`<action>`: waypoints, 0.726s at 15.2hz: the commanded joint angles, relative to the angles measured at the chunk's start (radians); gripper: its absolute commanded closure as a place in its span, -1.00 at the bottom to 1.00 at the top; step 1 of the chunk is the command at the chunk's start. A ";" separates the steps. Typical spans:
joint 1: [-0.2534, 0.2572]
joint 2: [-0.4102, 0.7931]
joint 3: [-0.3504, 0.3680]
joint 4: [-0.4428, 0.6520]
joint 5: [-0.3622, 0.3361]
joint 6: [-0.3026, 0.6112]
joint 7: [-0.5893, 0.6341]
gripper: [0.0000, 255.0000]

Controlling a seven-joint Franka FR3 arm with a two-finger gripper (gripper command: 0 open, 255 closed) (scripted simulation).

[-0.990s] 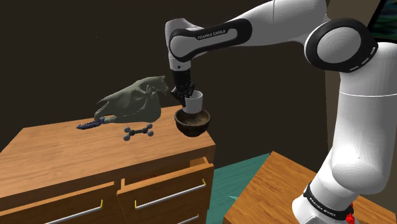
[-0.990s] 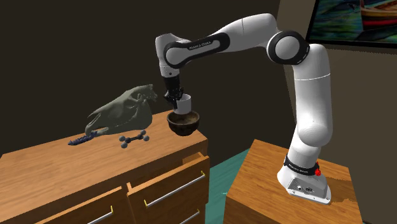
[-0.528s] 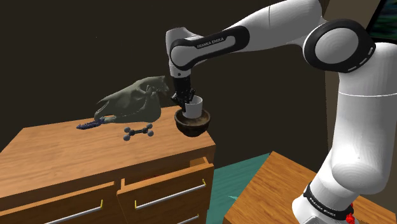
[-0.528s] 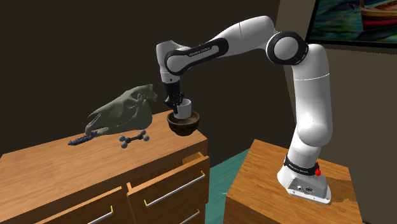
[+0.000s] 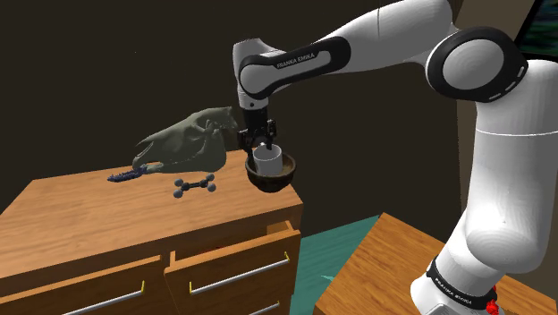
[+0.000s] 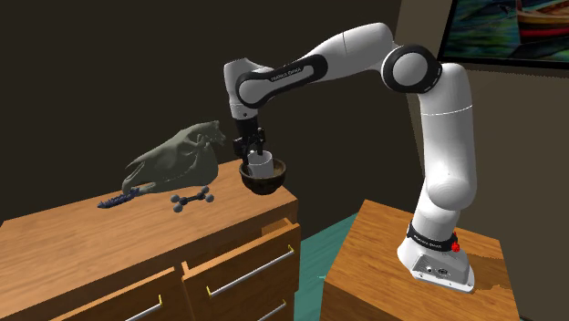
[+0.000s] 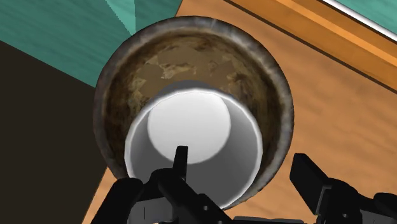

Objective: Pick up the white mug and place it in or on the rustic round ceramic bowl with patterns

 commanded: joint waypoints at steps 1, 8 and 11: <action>0.000 0.000 0.000 0.000 0.000 0.000 0.000 -1.00; 0.008 0.004 0.003 0.132 0.002 -0.129 -0.003 -1.00; 0.008 0.004 0.003 0.132 0.002 -0.129 -0.003 -1.00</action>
